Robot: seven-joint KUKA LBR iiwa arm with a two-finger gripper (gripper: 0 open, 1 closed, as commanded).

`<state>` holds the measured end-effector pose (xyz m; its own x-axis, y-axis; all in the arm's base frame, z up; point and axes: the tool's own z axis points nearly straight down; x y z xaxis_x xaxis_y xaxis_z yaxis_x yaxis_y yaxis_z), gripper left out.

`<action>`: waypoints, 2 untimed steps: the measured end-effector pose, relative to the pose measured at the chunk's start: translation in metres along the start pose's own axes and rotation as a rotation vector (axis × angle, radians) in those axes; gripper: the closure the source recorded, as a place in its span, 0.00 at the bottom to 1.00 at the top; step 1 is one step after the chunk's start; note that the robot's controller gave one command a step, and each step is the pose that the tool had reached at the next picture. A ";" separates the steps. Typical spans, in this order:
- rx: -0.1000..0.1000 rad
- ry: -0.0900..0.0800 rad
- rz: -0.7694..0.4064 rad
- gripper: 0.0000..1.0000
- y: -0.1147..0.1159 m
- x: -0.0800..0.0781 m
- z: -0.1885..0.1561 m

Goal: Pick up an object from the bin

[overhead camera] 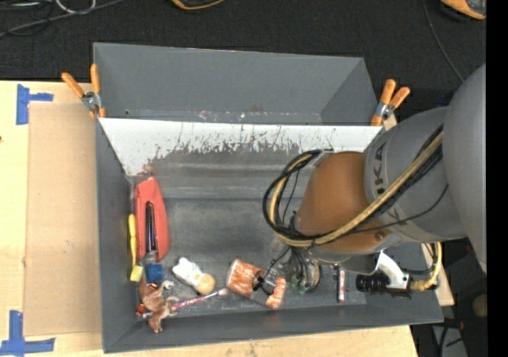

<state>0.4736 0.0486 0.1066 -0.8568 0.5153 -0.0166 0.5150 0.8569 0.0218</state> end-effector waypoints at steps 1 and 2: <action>0.000 0.002 0.065 0.00 0.019 0.001 0.028; 0.001 0.000 -0.034 1.00 0.013 0.013 0.019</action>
Offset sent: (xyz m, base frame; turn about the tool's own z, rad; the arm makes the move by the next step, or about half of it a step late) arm -0.0032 0.0179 -0.0183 -0.0347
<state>0.4699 0.0669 0.0874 -0.8737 0.4861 -0.0170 0.4858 0.8738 0.0205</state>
